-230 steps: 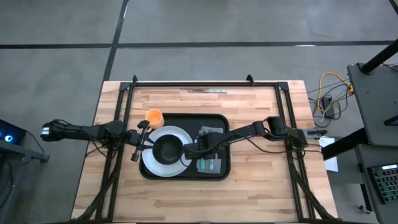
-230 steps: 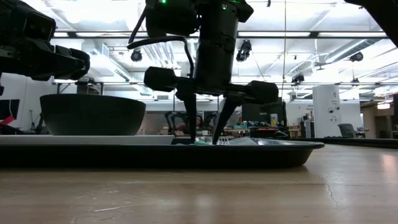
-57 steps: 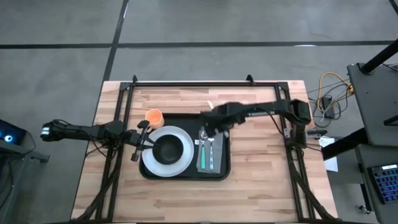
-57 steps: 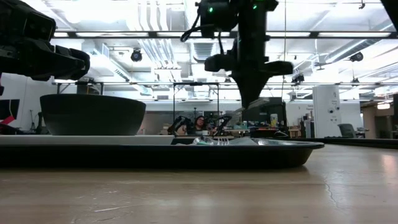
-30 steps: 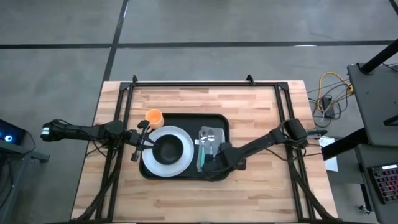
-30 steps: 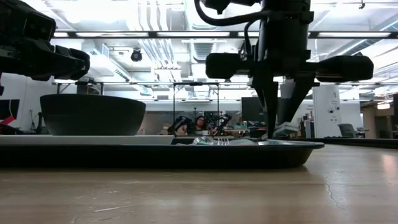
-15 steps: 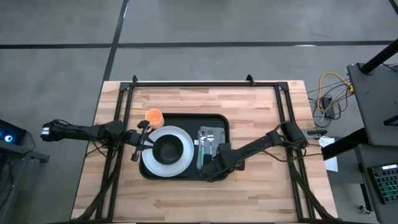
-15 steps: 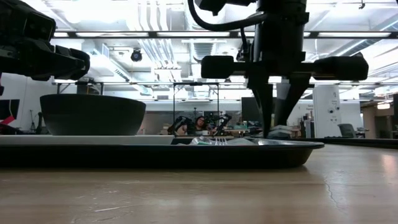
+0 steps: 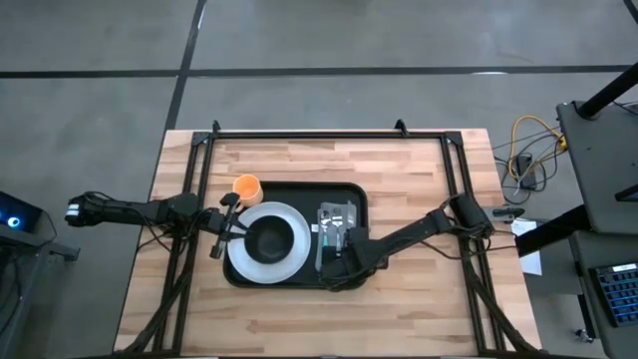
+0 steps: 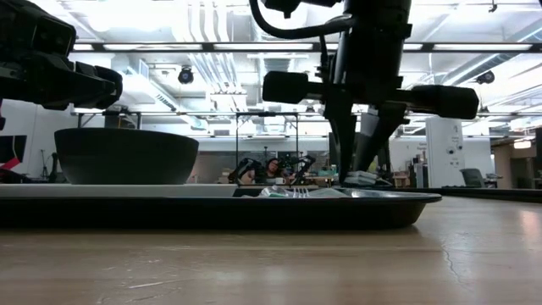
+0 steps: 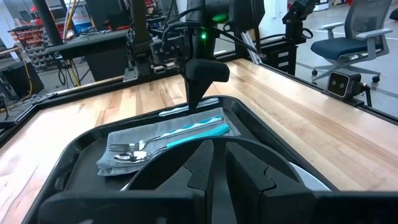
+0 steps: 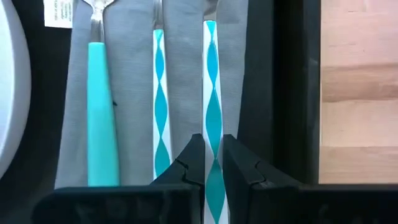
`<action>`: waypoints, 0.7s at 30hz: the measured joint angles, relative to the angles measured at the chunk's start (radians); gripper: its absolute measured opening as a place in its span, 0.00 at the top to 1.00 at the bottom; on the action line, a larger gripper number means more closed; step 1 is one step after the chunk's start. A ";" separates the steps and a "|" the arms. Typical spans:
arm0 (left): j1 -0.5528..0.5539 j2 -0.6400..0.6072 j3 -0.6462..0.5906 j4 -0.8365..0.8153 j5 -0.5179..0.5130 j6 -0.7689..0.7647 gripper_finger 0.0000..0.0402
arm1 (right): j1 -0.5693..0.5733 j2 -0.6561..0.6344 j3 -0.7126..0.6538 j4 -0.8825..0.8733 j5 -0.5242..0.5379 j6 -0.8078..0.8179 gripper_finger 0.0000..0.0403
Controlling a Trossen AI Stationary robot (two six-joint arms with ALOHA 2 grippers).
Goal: Set up tray
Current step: Put the white knife to the right of the white fork on the gray napkin on the black tray
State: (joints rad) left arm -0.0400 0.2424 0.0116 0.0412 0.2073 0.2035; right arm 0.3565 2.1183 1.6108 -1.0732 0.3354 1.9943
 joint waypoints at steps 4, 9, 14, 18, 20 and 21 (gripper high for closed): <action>0.000 0.000 0.000 0.000 0.000 0.000 0.94 | -0.001 0.019 0.000 0.007 0.002 -0.012 0.96; 0.000 0.000 0.000 0.000 0.000 0.000 0.94 | -0.006 0.040 0.000 0.019 0.001 -0.017 0.96; 0.000 0.000 0.000 0.000 0.000 0.000 0.94 | -0.007 0.044 0.000 0.026 0.002 -0.018 0.96; 0.000 0.000 0.000 0.000 0.000 0.000 0.94 | -0.008 0.044 0.000 0.037 0.002 -0.028 0.96; 0.000 0.000 0.000 0.000 0.000 0.000 0.94 | -0.008 0.044 0.000 0.041 0.002 -0.031 0.96; 0.000 0.000 0.000 0.000 0.000 0.000 0.94 | -0.008 0.044 0.000 0.041 0.002 -0.031 0.96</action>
State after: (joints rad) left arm -0.0399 0.2428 0.0114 0.0414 0.2077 0.2035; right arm 0.3485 2.1620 1.6104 -1.0325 0.3374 1.9636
